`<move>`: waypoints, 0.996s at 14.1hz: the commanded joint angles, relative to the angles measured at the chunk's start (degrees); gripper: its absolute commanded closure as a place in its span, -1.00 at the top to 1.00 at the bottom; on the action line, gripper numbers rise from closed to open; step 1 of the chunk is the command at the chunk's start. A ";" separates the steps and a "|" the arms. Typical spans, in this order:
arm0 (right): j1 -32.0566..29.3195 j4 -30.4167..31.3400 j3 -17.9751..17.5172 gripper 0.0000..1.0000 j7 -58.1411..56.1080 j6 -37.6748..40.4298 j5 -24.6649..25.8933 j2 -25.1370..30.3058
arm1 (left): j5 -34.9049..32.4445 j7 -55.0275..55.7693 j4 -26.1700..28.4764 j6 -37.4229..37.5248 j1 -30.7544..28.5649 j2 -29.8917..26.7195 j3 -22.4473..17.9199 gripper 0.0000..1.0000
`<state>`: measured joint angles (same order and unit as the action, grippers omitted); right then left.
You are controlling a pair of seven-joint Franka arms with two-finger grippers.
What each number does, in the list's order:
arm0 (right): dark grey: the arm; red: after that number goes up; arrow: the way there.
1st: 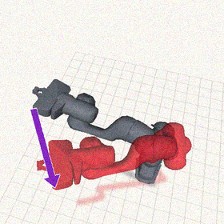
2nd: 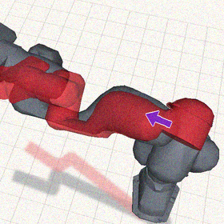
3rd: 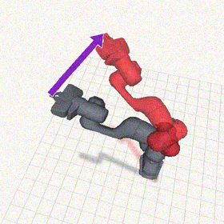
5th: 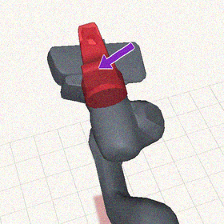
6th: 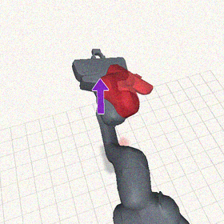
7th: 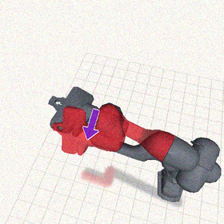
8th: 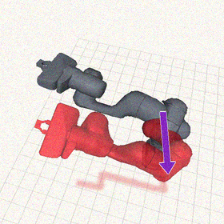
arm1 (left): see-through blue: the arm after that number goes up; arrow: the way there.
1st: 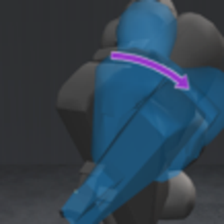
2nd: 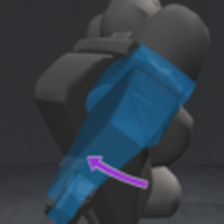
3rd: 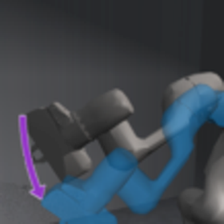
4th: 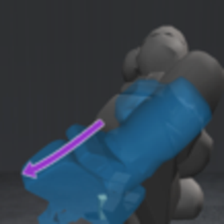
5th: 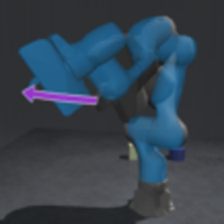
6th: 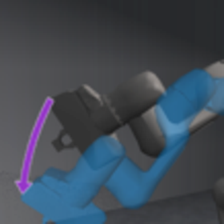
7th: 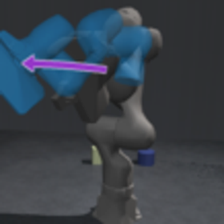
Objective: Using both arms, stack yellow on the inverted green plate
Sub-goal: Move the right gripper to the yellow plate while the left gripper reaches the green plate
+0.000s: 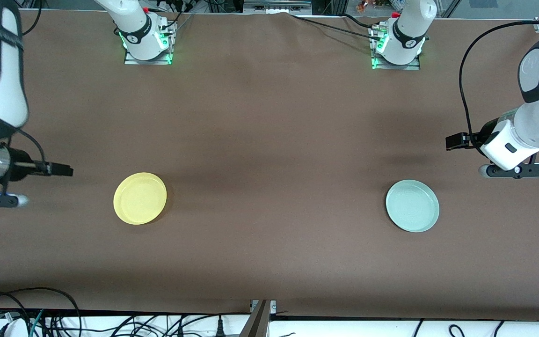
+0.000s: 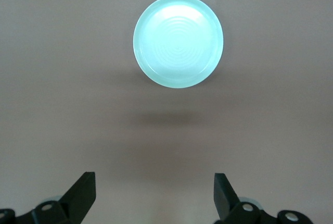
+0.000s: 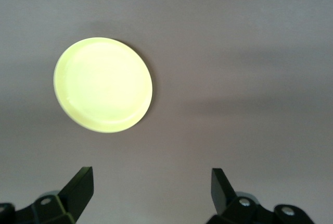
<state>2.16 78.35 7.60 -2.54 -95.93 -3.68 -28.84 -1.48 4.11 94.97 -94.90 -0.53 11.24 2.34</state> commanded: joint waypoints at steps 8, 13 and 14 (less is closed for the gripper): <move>-0.66 1.09 -0.48 1.00 -0.44 -5.40 -2.29 -8.16 | 0.16 -0.51 14.54 -30.60 -5.00 8.88 0.12 1.00; -1.10 9.96 -0.57 1.00 -0.53 -14.88 -4.15 -9.04 | 0.16 -0.42 14.54 -41.32 -7.29 16.97 0.04 1.00; -1.10 11.28 -0.65 1.00 -0.53 -16.64 -4.15 -9.04 | 0.16 -0.42 14.54 -42.38 -7.46 17.93 0.03 1.00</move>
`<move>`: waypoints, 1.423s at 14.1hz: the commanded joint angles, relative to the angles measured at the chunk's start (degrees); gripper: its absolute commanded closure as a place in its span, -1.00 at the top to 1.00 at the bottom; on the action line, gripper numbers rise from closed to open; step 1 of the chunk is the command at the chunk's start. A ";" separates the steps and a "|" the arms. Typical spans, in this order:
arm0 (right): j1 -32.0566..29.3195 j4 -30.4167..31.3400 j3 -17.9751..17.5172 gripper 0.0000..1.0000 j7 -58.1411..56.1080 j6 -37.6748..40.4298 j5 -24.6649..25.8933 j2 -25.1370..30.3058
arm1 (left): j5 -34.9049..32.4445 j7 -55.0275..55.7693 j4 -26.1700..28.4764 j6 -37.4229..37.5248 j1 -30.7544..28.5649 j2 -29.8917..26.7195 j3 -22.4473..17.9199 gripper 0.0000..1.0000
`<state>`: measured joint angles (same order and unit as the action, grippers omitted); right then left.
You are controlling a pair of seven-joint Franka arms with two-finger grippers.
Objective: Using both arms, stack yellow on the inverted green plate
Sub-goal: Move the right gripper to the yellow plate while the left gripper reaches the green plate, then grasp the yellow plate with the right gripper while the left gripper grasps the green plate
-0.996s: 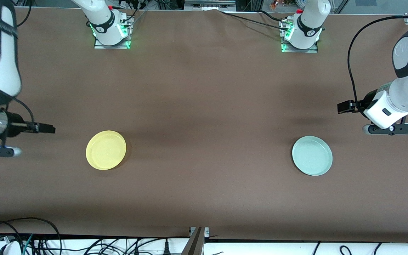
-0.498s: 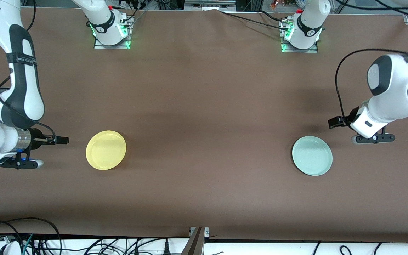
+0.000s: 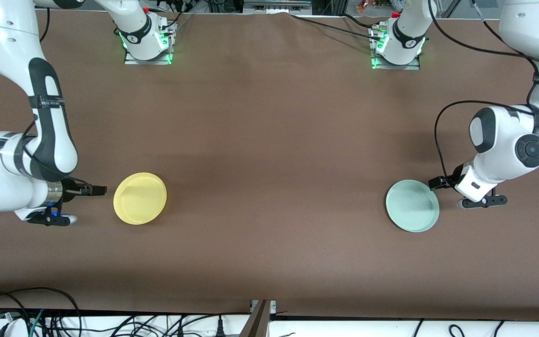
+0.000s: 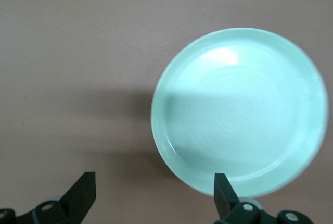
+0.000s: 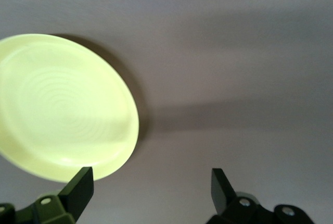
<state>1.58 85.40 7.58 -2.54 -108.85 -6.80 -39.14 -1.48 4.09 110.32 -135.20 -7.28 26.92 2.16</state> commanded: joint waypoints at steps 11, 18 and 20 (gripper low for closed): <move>-1.92 10.48 -0.99 1.00 -5.00 -8.92 -9.09 0.39 | -2.91 -0.31 -4.67 -7.01 -1.51 8.50 0.21 0.37; -2.98 10.40 -0.99 1.00 -10.20 -10.59 -13.32 -1.46 | -2.83 0.30 -4.85 -6.92 -1.24 8.68 0.21 -0.24; -2.81 10.40 -0.99 1.00 -10.20 -11.12 -13.59 -1.64 | -2.83 0.30 -4.85 -6.92 -1.07 8.77 0.21 -0.32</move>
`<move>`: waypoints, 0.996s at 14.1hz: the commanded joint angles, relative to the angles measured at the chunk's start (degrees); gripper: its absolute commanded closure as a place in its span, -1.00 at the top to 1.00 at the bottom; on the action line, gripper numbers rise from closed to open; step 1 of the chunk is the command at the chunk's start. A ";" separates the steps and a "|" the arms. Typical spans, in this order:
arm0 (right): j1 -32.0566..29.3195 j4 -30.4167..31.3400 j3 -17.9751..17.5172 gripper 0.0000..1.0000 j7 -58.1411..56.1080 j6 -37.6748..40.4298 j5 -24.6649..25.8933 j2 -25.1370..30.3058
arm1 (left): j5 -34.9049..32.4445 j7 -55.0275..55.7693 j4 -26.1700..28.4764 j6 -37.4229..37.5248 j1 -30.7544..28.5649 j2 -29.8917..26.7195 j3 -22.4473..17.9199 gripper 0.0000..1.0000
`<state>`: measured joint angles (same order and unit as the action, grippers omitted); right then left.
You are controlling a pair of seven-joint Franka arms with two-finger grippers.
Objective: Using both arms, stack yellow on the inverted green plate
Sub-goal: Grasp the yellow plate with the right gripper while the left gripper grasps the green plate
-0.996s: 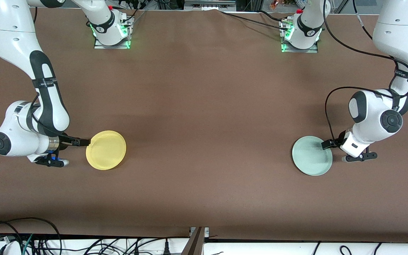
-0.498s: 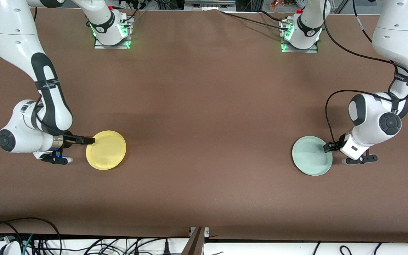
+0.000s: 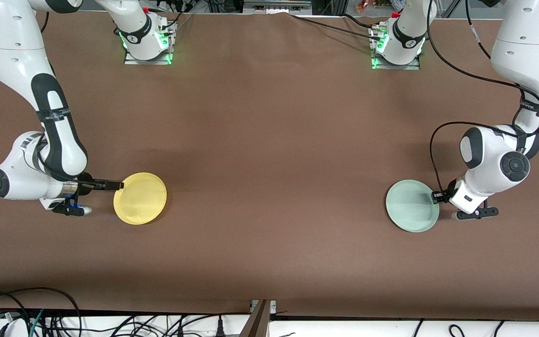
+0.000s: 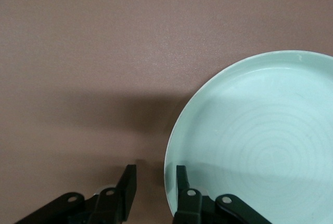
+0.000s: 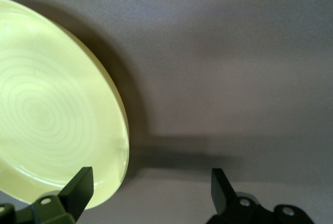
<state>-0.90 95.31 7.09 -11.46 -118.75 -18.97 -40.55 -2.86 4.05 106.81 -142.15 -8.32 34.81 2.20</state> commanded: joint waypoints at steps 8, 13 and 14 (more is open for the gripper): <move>-0.07 0.49 -0.59 -0.20 -1.28 -1.84 -1.42 -0.49 | -1.10 0.43 -2.04 0.03 0.32 1.66 0.26 -0.56; 0.02 0.31 -0.76 -0.84 -1.28 -1.40 -1.42 -0.58 | -1.10 0.43 -2.04 0.03 0.32 1.66 0.26 -1.00; 0.11 0.31 -1.03 -0.93 -1.28 -1.31 -1.42 -0.58 | -1.10 0.52 -2.04 0.12 0.58 1.66 0.26 -1.00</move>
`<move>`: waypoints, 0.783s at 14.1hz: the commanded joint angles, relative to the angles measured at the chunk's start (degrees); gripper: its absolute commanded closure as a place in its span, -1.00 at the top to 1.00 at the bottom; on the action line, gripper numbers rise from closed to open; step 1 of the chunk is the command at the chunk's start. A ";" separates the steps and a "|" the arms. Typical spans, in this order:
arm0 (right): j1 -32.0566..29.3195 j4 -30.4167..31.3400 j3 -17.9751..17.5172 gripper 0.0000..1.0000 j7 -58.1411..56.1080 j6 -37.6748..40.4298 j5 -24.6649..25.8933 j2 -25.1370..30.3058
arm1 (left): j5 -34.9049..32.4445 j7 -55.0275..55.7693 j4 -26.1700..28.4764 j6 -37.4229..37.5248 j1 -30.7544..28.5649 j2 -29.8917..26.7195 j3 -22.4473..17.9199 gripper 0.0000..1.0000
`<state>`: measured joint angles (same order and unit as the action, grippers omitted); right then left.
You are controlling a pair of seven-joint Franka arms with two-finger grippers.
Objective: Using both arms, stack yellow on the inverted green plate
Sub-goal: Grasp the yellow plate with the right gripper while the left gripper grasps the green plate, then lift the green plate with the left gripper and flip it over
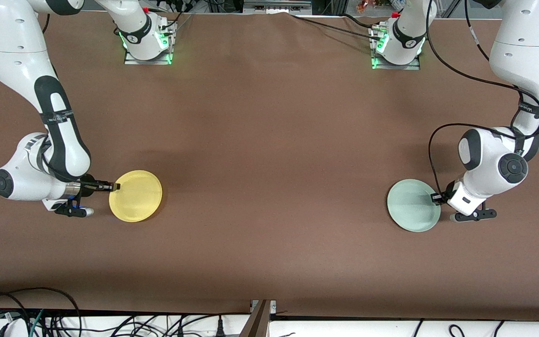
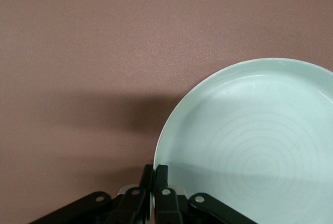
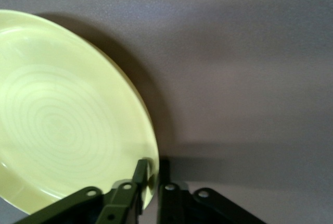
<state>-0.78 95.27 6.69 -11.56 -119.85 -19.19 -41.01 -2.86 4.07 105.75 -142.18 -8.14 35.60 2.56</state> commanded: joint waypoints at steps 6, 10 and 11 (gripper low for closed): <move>0.25 0.01 -0.98 -1.00 -0.75 0.05 -1.20 -0.04 | -6.45 -1.69 -5.28 0.94 0.40 -0.09 0.08 -1.00; 0.17 -0.43 -0.98 -1.00 -0.49 0.05 -1.11 0.05 | -12.85 -1.52 -11.77 8.55 1.53 -2.38 0.60 -1.00; 0.25 -0.43 -0.98 -1.00 -0.49 0.05 -1.11 0.05 | -15.22 -1.34 -14.40 12.50 2.85 -2.90 0.60 -1.00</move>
<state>-0.61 95.02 6.00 -11.64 -119.74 -19.47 -40.84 -14.04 2.97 95.79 -136.61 -7.46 34.31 3.30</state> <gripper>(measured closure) 0.974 0.965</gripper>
